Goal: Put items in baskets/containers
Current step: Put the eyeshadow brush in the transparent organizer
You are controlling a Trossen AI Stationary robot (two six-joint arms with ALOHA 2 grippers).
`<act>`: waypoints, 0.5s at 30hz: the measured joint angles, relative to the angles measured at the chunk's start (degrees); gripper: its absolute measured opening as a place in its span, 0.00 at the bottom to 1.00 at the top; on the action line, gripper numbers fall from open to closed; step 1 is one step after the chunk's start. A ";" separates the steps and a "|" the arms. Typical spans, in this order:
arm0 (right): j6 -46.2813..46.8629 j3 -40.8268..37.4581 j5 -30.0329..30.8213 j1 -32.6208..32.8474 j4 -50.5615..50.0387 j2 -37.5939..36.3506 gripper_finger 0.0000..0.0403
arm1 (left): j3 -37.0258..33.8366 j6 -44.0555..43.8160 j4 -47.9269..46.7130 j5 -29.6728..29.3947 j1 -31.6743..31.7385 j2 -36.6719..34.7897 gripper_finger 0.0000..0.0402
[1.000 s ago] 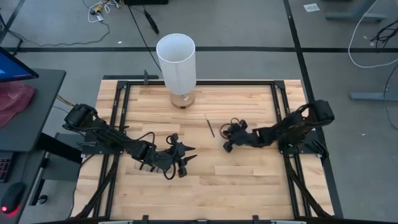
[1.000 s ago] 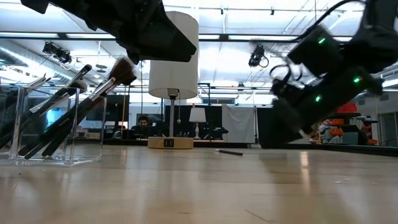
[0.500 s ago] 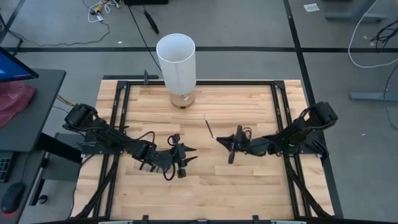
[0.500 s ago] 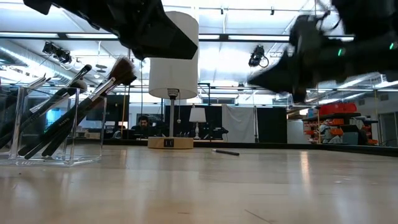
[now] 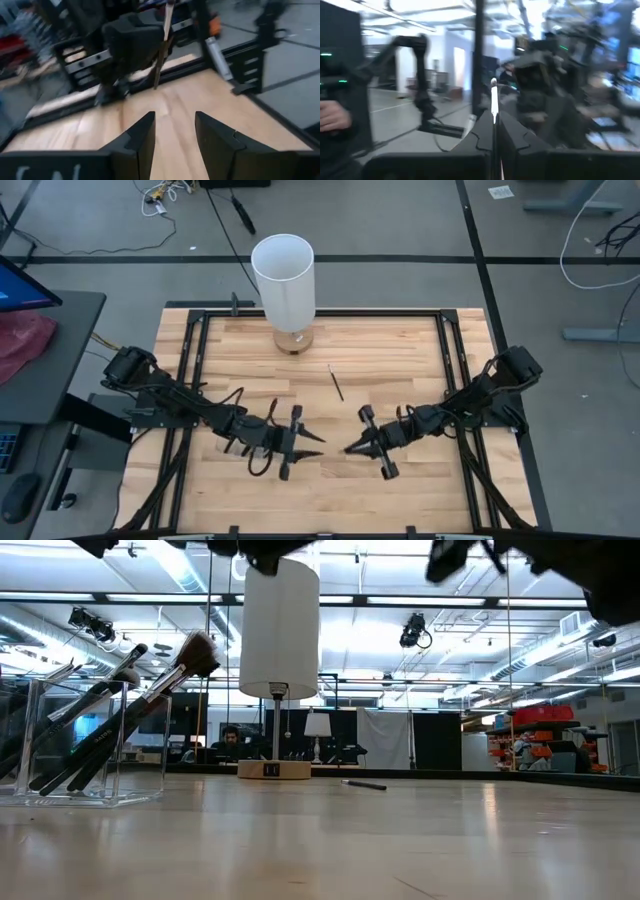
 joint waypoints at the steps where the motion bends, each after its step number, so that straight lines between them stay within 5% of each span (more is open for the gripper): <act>1: -0.81 1.07 -1.65 0.03 -0.49 0.18 0.02 | 0.00 0.97 0.66 1.47 0.00 0.00 0.35; 15: -1.99 7.10 -4.49 0.02 -9.17 0.55 0.02 | 0.00 14.28 12.43 8.51 -1.27 0.00 0.55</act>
